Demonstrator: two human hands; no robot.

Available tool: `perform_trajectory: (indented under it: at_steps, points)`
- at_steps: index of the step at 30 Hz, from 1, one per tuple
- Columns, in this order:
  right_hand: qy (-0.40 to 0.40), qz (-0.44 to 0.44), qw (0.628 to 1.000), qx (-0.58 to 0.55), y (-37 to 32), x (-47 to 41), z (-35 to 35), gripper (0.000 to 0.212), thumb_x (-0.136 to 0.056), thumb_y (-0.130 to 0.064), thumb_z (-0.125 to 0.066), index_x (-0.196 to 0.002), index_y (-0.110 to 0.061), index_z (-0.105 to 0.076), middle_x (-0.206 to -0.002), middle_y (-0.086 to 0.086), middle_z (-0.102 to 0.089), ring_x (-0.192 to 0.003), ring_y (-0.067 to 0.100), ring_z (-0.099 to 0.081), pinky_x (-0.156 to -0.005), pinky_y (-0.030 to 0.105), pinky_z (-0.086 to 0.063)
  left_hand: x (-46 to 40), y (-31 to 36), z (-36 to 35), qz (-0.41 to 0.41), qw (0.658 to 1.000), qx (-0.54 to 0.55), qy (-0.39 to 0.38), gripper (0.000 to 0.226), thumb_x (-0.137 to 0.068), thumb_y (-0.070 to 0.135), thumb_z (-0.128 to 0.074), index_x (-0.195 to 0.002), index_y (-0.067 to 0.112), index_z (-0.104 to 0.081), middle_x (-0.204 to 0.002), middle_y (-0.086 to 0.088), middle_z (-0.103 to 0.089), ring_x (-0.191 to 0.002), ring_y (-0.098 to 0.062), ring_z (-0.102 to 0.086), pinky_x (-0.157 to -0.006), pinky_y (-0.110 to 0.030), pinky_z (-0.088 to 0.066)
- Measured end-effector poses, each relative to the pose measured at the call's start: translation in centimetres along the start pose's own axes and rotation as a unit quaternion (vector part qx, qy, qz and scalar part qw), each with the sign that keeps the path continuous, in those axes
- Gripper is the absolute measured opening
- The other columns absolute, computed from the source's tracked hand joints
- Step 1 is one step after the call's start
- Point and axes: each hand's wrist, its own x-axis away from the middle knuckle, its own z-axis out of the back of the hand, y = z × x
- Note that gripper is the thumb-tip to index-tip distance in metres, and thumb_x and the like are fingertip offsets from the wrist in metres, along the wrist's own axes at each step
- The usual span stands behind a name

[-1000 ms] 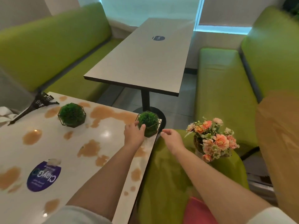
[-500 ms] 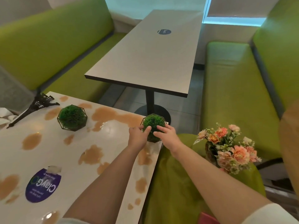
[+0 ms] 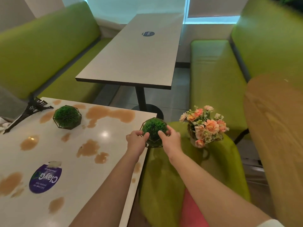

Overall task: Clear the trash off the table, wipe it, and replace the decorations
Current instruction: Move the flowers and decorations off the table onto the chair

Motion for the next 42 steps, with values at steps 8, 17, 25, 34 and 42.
perform_trajectory:
  at_steps: [8,17,25,34,42]
  points:
    - [0.123,-0.037,0.991,-0.028,4.7,7.8,5.8,0.035,-0.095,-0.013,-0.060,-0.129,-0.020,-0.053,-0.124,0.002,-0.045,-0.095,0.013,-0.051,-0.078,0.025,-0.043,7.9,-2.7,-3.2,-0.015,0.996,-0.052,-0.064,0.021,-0.087,0.033,-0.068,-0.099,0.026,-0.053,-0.125,-0.006,-0.051,-0.106,-0.027,-0.060,-0.095,-0.048,-0.051]
    - [0.201,-0.047,0.977,-0.056,9.0,9.6,12.6,0.038,-0.096,-0.007,-0.057,-0.134,-0.014,-0.055,-0.121,0.005,-0.049,-0.101,0.016,-0.053,-0.087,0.027,-0.044,12.5,-3.1,-9.6,-0.066,0.982,-0.112,-0.137,0.019,-0.092,0.033,-0.064,-0.106,0.026,-0.053,-0.127,-0.001,-0.044,-0.106,-0.019,-0.057,-0.097,-0.040,-0.050]
    - [0.219,-0.026,0.975,-0.033,11.1,8.9,15.2,0.050,-0.097,-0.009,-0.056,-0.145,-0.016,-0.045,-0.142,0.003,-0.042,-0.125,0.020,-0.049,-0.096,0.025,-0.040,13.2,-3.1,-14.8,-0.116,0.970,-0.147,-0.156,0.029,-0.094,0.026,-0.062,-0.120,0.016,-0.057,-0.119,0.000,-0.036,-0.110,-0.017,-0.048,-0.102,-0.028,-0.038]
    - [0.191,-0.001,0.982,0.007,12.5,9.1,15.5,0.051,-0.099,-0.016,-0.053,-0.149,-0.016,-0.039,-0.143,0.001,-0.038,-0.129,0.019,-0.046,-0.102,0.028,-0.041,13.8,-3.9,-14.6,-0.110,0.968,-0.140,-0.175,0.038,-0.093,0.029,-0.064,-0.129,0.021,-0.054,-0.129,0.001,-0.045,-0.116,-0.019,-0.053,-0.103,-0.035,-0.043]
    - [0.212,-0.008,0.975,0.065,10.4,11.6,12.5,0.042,-0.098,-0.020,-0.052,-0.140,-0.021,-0.050,-0.143,0.004,-0.041,-0.132,0.024,-0.038,-0.112,0.043,-0.032,15.1,-3.3,-8.4,-0.088,0.982,-0.079,-0.147,0.036,-0.097,0.027,-0.057,-0.132,0.021,-0.051,-0.124,0.002,-0.058,-0.108,-0.014,-0.057,-0.089,-0.028,-0.047]
